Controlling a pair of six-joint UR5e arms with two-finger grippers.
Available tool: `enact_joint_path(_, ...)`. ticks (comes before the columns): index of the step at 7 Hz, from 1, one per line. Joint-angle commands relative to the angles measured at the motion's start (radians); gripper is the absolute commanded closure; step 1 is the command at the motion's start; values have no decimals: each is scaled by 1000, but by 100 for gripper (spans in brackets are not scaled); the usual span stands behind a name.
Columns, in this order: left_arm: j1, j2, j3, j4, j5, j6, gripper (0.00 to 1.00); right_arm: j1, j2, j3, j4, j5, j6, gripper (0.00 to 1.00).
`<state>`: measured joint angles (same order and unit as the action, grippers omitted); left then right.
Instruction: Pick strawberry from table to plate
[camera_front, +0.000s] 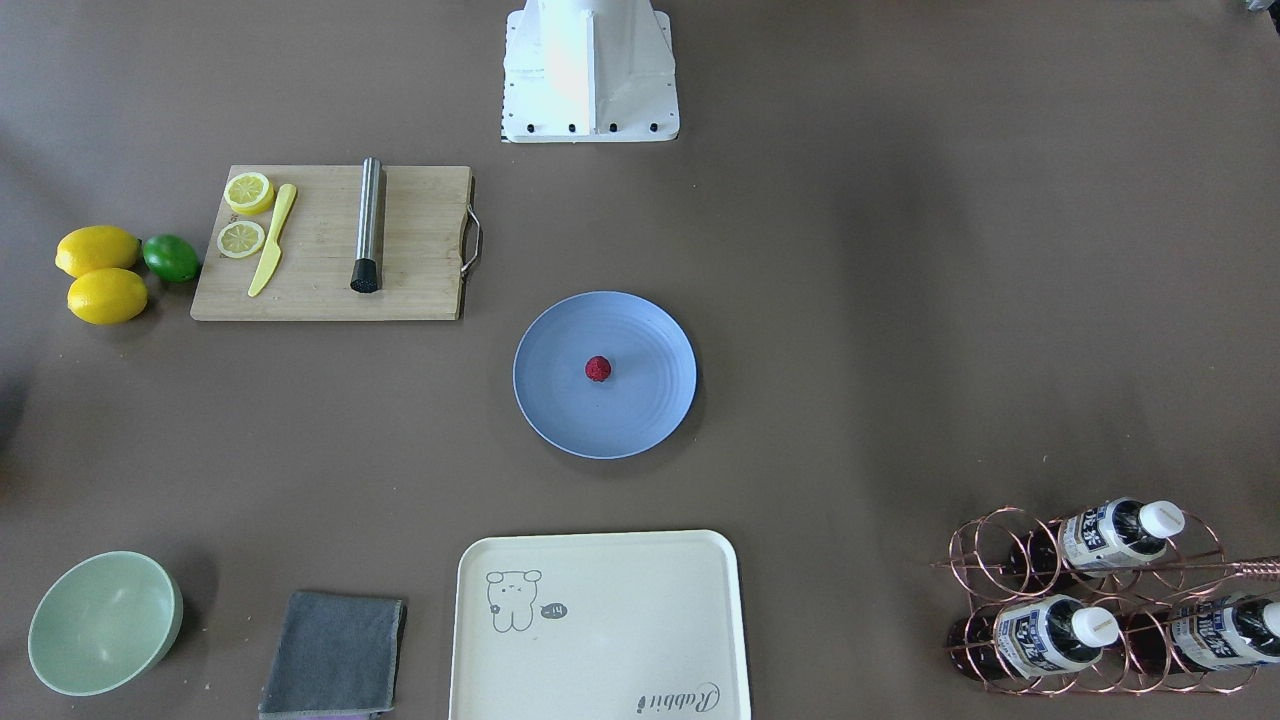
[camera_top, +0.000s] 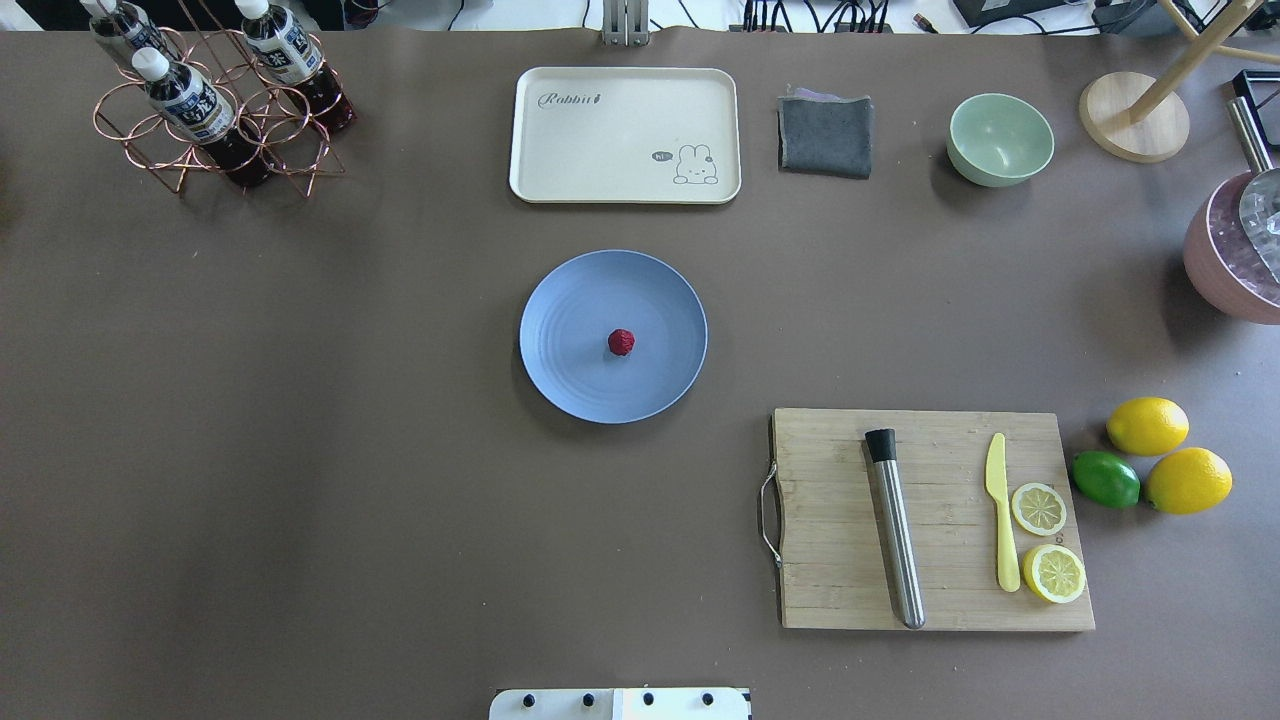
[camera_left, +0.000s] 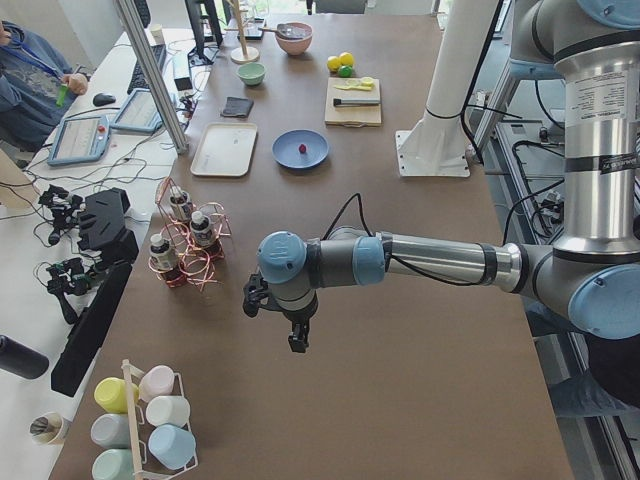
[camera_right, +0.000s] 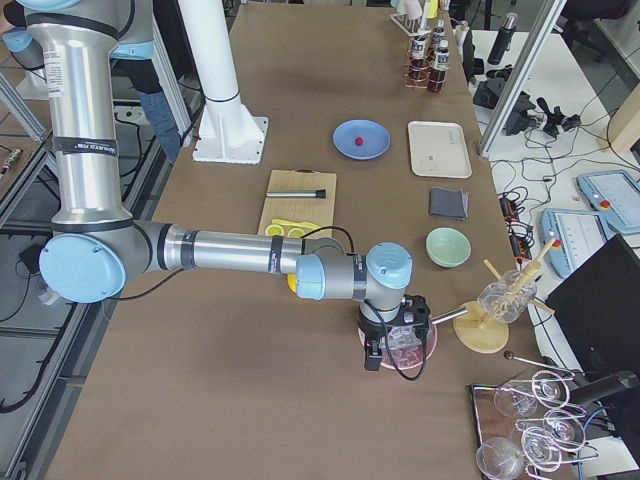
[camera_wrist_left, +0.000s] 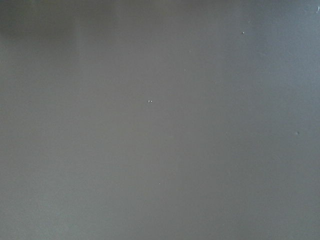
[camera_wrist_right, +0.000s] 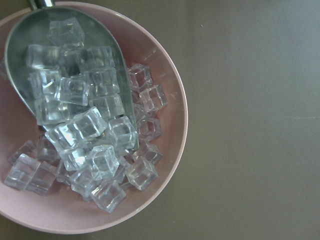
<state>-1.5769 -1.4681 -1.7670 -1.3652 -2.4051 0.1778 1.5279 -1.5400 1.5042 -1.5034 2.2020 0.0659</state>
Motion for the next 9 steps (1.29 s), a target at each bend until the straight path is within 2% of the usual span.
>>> enact_joint_path(1, 0, 2, 0, 0, 1, 2, 1, 0, -2, 2, 2, 1, -1, 0)
enact_joint_path(9, -28, 3, 0, 6, -2, 0, 1, 0, 0, 4, 3, 1, 0, 0)
